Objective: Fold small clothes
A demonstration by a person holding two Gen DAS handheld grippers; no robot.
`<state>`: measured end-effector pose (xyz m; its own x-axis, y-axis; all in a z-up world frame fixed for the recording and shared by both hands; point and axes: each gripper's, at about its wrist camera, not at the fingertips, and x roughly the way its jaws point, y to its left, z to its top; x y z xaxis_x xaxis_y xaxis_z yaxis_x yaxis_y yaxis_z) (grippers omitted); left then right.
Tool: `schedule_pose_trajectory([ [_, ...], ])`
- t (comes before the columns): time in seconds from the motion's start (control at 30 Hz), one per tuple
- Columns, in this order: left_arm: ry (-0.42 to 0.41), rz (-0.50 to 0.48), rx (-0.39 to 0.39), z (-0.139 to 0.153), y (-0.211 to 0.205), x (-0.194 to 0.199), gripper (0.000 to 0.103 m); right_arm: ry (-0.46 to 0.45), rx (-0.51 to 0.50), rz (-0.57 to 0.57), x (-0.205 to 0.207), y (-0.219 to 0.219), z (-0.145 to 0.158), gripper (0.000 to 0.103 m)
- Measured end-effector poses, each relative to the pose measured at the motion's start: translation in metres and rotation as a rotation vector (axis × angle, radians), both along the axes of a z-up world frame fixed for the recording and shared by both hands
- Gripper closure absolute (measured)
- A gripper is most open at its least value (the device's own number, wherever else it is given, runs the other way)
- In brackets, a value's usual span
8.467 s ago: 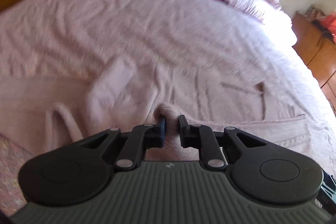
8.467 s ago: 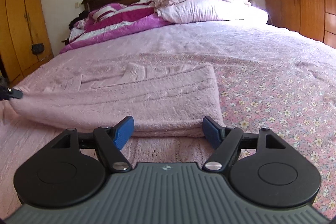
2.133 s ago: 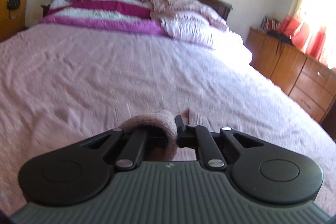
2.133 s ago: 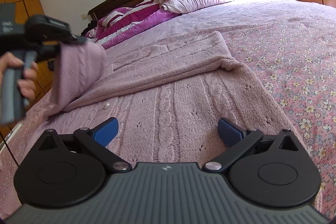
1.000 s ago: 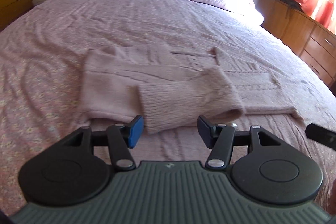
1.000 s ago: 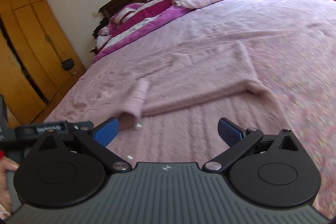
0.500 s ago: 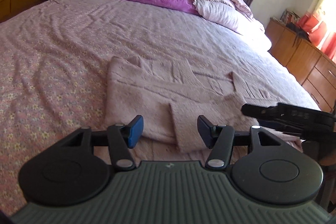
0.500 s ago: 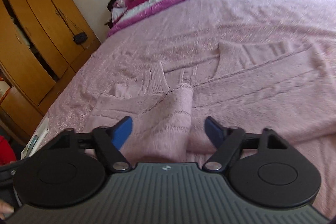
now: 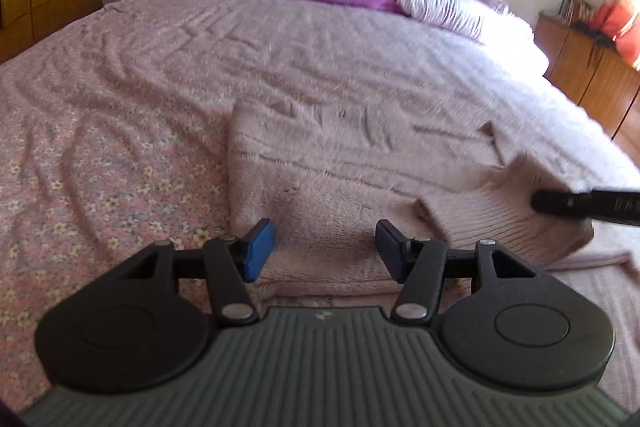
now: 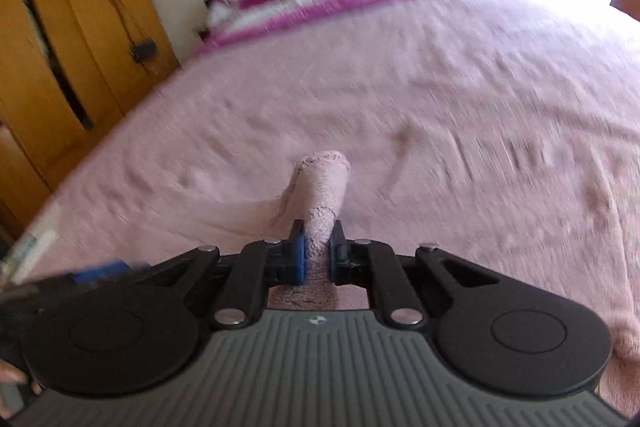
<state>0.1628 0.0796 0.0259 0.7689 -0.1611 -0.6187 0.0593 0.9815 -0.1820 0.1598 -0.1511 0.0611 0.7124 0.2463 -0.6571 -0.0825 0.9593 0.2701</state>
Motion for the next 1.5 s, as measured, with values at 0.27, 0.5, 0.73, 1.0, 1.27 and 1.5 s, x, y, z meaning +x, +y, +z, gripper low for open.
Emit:
schedule_pose_trajectory([
  [0.27,0.02,-0.005,-0.014,0.008,0.006,-0.005,0.045,-0.109,-0.047,-0.041,-0.033,-0.003,0.008,0.05],
  [0.5,0.065,0.001,-0.014,0.024,0.008,-0.017,0.045,-0.157,0.001,0.106,-0.062,0.03,0.023,0.034],
  [0.73,0.076,0.042,-0.025,0.028,0.018,-0.026,0.045,-0.134,-0.034,0.199,-0.062,0.076,0.001,0.033],
  [1.0,0.068,0.041,-0.044,0.029,0.02,-0.028,0.045,-0.155,-0.116,0.223,-0.054,0.094,-0.02,0.049],
  [1.27,0.053,-0.001,-0.018,0.029,0.002,-0.021,0.045,-0.179,0.012,0.011,-0.051,0.034,0.013,0.101],
  [1.5,0.065,0.007,-0.006,0.027,-0.004,-0.017,0.045,-0.15,0.072,0.056,-0.059,0.002,0.027,0.088],
])
